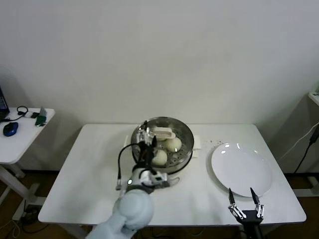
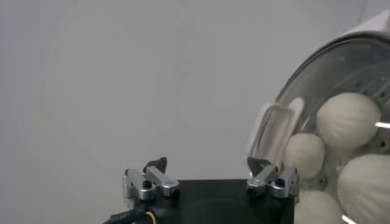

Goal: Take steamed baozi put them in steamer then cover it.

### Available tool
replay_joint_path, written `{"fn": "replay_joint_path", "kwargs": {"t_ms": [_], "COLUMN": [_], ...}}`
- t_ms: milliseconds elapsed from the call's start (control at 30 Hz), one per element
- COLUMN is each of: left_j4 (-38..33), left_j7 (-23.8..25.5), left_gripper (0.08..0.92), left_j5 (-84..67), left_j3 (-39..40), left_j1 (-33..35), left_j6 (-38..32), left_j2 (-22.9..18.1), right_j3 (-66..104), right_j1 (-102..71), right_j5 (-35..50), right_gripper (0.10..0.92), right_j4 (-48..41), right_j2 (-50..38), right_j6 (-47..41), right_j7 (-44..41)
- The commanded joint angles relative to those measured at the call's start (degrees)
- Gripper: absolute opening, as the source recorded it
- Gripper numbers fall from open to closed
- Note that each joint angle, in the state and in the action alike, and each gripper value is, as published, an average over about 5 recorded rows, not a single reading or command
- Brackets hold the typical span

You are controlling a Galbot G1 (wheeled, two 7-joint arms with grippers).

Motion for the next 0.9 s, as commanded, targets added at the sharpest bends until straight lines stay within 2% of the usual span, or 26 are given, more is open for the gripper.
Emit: {"fn": "replay_joint_path", "kwargs": {"t_ms": [33,133,233,333,533,700,900], "left_j4": [-6.8,-5.6,-3.3,-1.4,3.1,8.0,12.8], "left_j7": [-15.5,-14.5,-11.1,-7.9,-4.8,-4.2,-3.8], "left_gripper": [0.823,0.823,0.823,0.823,0.823,0.823,0.823], "left_j5": [-45.2,-56.4,-65.5,-72.8,-75.9,-73.3,-71.7], "left_j3": [-25.2,-34.2,-41.7,-45.6,-43.4,-39.7,-38.0], "left_j1": [14.1,18.4,23.1,28.5,34.1,34.9,35.2], "left_j6": [-29.4,-35.5,-43.6,-48.5,-55.8,-59.4,-62.1], "left_j2": [1.8,1.2,1.9,3.0,1.7,-0.9,-1.7], "right_j3": [0.3,0.6,0.8,1.0,0.7,0.4,0.2], "right_j1": [0.4,0.6,0.6,0.7,1.0,1.4,1.3], "right_j5": [-0.2,-0.2,-0.2,-0.2,-0.3,-0.3,0.2], "right_gripper": [0.823,0.823,0.823,0.823,0.823,0.823,0.823], "right_j4": [1.2,1.3,1.3,1.1,-0.1,-0.5,-0.7], "right_j2": [0.2,0.4,0.3,0.2,-0.6,-0.8,-1.3], "right_j6": [-1.7,-1.4,-1.2,-1.0,-1.0,-1.1,-1.5], "right_j7": [4.8,5.3,5.5,5.5,5.3,5.2,5.1]}}
